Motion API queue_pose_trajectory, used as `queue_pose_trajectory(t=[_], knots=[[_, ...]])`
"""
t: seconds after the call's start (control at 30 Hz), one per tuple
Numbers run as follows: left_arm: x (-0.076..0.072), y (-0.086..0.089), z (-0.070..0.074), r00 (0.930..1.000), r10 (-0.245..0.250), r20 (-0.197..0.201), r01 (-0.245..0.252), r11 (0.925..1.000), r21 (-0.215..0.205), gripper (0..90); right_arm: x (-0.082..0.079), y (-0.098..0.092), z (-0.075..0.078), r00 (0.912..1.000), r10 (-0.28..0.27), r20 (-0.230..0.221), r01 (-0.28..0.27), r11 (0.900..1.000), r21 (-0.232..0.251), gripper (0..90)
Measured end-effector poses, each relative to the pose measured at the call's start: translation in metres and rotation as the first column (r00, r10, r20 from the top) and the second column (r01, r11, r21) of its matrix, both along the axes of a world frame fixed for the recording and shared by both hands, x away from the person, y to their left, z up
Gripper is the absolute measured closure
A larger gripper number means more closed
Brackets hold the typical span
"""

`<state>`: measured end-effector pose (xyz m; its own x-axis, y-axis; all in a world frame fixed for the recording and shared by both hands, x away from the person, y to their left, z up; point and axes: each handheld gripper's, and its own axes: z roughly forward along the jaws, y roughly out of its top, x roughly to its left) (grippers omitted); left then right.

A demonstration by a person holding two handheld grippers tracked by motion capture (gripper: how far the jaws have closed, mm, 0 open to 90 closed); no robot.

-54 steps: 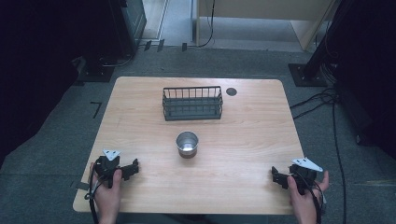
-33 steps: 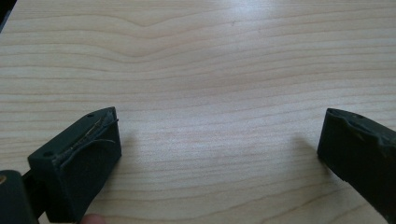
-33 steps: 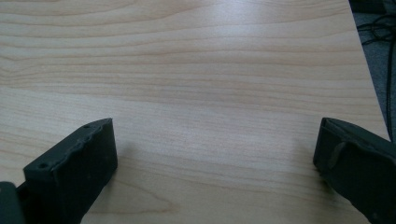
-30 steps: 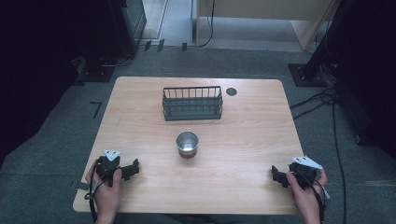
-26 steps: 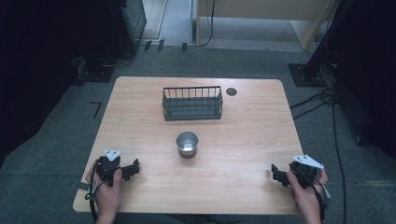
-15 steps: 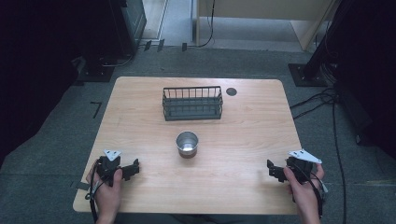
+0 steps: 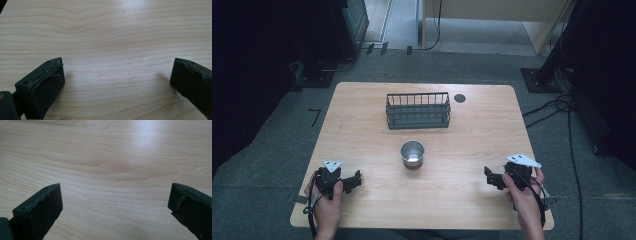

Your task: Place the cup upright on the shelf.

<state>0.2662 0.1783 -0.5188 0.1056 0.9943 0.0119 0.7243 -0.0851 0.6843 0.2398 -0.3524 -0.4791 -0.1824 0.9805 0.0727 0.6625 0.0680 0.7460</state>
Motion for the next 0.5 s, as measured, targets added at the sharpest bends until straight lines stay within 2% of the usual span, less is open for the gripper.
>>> queue_pose_trajectory(t=[0.5], knots=[[0.000,0.000,0.000,1.0000,0.000,0.000,0.000,1.0000,0.000,0.0,0.013,0.032,0.007,0.9981,0.062,0.001,-0.062,0.998,-0.020,0.0]])
